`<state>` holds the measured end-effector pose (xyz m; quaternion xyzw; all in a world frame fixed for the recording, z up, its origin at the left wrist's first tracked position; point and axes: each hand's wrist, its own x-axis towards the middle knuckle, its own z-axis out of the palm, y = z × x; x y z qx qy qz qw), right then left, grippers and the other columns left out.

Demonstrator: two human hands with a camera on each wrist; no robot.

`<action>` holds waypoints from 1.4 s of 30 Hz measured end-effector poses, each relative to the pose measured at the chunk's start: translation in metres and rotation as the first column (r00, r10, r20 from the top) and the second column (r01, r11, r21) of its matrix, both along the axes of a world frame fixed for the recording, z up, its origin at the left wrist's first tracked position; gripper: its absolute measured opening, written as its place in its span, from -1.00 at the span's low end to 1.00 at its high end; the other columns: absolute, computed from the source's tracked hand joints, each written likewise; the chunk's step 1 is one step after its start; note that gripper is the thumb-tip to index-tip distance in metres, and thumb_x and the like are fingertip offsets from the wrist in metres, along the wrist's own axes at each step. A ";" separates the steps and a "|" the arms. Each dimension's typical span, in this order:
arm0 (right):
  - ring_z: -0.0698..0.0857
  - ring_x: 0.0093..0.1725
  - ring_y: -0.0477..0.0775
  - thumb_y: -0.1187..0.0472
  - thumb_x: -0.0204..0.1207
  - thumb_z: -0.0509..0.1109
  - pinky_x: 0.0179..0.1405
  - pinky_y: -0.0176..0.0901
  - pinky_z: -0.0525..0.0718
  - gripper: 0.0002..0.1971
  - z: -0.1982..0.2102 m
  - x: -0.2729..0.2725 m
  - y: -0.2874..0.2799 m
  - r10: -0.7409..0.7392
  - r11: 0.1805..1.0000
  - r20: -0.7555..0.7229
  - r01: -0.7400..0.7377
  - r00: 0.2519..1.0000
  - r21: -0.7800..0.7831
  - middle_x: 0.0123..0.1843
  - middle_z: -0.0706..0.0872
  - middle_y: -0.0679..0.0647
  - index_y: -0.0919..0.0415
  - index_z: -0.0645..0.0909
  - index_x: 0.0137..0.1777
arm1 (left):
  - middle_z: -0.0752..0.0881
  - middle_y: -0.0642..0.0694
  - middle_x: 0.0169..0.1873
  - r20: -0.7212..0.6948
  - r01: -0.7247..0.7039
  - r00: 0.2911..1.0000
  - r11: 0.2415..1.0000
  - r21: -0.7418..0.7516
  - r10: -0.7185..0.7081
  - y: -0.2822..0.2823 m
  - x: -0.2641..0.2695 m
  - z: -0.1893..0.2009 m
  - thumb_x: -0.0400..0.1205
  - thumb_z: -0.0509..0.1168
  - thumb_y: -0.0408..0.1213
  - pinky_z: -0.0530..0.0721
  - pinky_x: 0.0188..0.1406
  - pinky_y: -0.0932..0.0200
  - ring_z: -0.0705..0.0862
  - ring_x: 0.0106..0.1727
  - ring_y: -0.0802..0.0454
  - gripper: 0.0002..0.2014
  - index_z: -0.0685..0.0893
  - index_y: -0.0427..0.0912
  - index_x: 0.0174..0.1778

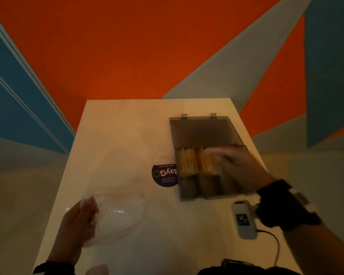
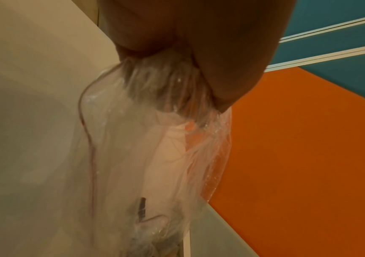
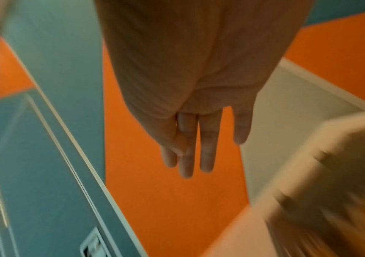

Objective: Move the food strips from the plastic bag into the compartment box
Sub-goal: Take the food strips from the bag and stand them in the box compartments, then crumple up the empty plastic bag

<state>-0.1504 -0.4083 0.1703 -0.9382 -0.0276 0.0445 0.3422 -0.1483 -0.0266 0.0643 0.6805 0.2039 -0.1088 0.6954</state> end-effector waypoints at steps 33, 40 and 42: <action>0.66 0.07 0.27 0.12 0.67 0.15 -0.01 0.00 0.55 -0.69 -0.045 -0.111 0.084 0.018 0.924 -0.256 -0.114 0.966 -0.366 0.09 0.73 0.22 0.26 0.68 0.12 | 0.18 0.29 0.55 0.145 0.684 0.185 0.233 0.691 -0.972 -0.123 -0.037 0.034 0.28 0.38 0.40 0.08 0.49 0.15 0.09 0.56 0.31 -0.16 0.22 0.40 0.48; 0.54 -0.26 0.06 -0.07 0.64 0.19 -0.17 -0.02 0.56 -0.63 -0.030 -0.104 0.080 0.114 0.927 -0.197 -0.175 0.974 -0.331 -0.31 0.57 0.03 0.20 0.65 -0.15 | 0.65 0.24 -0.15 0.195 0.548 0.239 0.298 0.782 -0.951 -0.111 -0.035 0.021 0.48 0.08 -0.11 0.49 -0.11 0.33 0.62 -0.09 0.22 -0.74 0.61 0.15 -0.01; 0.43 -0.41 -0.06 -0.09 0.61 0.24 -0.33 -0.12 0.44 -0.64 -0.027 -0.103 0.069 0.123 0.934 -0.196 -0.180 0.973 -0.308 -0.44 0.41 -0.09 0.07 0.51 -0.36 | 0.72 0.27 -0.21 0.264 0.538 0.282 0.380 0.752 -0.922 -0.094 -0.032 0.031 0.46 0.09 -0.09 0.56 -0.16 0.30 0.66 -0.12 0.24 -0.76 0.66 0.16 -0.12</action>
